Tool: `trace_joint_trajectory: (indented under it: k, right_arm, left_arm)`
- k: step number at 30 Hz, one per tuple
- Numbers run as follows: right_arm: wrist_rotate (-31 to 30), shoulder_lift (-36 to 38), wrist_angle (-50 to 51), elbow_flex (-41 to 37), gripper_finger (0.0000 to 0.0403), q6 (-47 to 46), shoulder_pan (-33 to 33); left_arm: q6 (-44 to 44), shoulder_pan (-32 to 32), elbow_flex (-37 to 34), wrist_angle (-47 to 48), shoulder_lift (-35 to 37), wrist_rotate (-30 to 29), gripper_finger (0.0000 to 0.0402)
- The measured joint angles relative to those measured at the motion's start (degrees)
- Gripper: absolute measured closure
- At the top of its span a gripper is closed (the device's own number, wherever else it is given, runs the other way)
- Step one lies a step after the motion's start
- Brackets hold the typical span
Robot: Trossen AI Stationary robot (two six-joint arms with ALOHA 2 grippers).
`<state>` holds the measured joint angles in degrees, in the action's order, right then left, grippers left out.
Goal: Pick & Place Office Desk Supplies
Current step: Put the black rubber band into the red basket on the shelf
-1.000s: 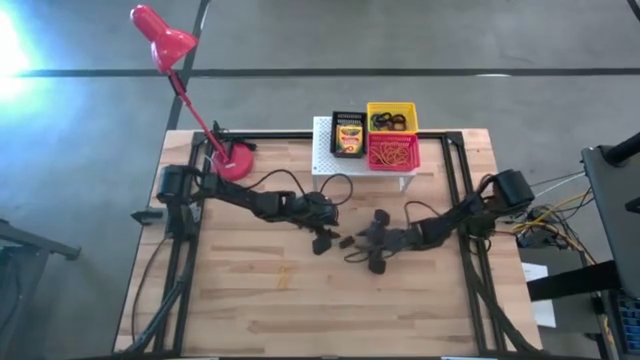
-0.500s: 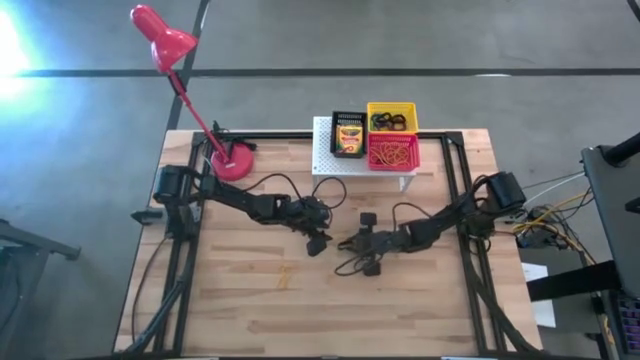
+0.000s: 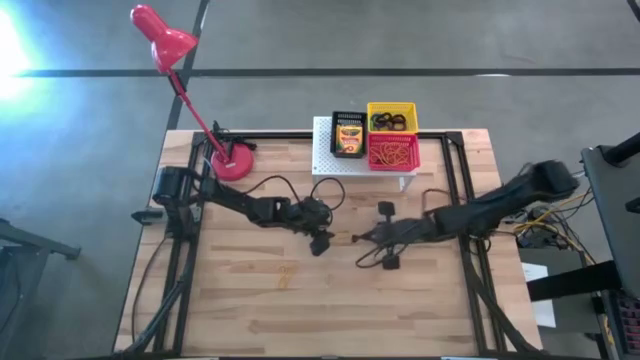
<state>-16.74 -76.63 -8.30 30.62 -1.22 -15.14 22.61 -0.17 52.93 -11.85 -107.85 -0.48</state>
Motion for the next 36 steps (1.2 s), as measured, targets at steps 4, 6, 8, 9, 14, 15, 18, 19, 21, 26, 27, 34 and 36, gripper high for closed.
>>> trace_joint_trajectory:
  k: [4, 6, 8, 9, 14, 15, 18, 19, 21, 26, 27, 34, 36]
  right_arm:
    - [-5.3, 10.4, 0.5, 0.0, 0.039, 2.7, 0.3]
    - [-10.3, 14.8, 1.5, 0.8, 0.039, 3.4, 1.9]
    - [-13.1, 19.0, 7.2, 2.9, 0.039, 3.2, 5.3]
    - [-13.2, 20.6, 11.4, 4.8, 0.039, 2.3, 8.1]
    - [-7.7, 23.0, 33.3, 16.1, 0.039, -1.5, 24.6]
    - [-5.5, 22.4, 37.2, 18.2, 0.039, -1.4, 28.0]
    - [2.1, 19.7, 45.0, 23.3, 0.039, -0.5, 37.4]
    - [4.5, 18.7, 47.3, 24.5, 0.0389, 0.3, 40.0]
    - [8.0, 16.4, 51.0, 26.8, 0.0382, 1.5, 44.5]
    - [12.1, 12.1, 56.3, 31.2, 0.0339, 4.0, 50.7]
    - [12.1, 11.8, 56.2, 31.6, 0.0329, 4.4, 50.9]
    - [14.9, 14.9, 47.7, 30.0, 0.029, 4.5, 46.1]
    - [14.9, 16.4, 44.5, 27.7, 0.029, 4.4, 43.7]
  left_arm:
    - [0.1, -1.0, -0.1, -2.6, 0.0, -3.1, 0.0186]
    - [0.1, -1.5, -0.1, -4.7, 0.0, -4.6, 0.0186]
    - [-0.1, -1.9, -0.1, -6.8, 0.0, -5.7, 0.0186]
    - [-0.1, -2.0, -0.1, -7.6, 0.0, -6.3, 0.0186]
    - [-0.5, -2.2, -0.1, -9.6, 0.0, -7.9, 0.0186]
    - [-1.0, -2.1, -0.1, -9.6, 0.0, -8.3, 0.0186]
    - [-2.1, -2.1, -0.1, -9.5, 0.0, -9.0, 0.0186]
    - [-2.3, -2.1, -0.1, -9.5, 0.0, -9.0, 0.0186]
    - [-2.9, -2.1, -0.1, -9.4, 0.0, -9.0, 0.0186]
    - [-3.3, -2.1, -0.1, -9.3, 0.0, -9.0, 0.0186]
    - [-3.3, -2.1, -0.1, -9.3, 0.0, -9.0, 0.0186]
    - [-3.2, -2.5, -0.1, -9.4, 0.0, -9.0, 0.0186]
    - [-3.1, -3.0, -0.1, -8.9, 0.5, -9.0, 0.0186]
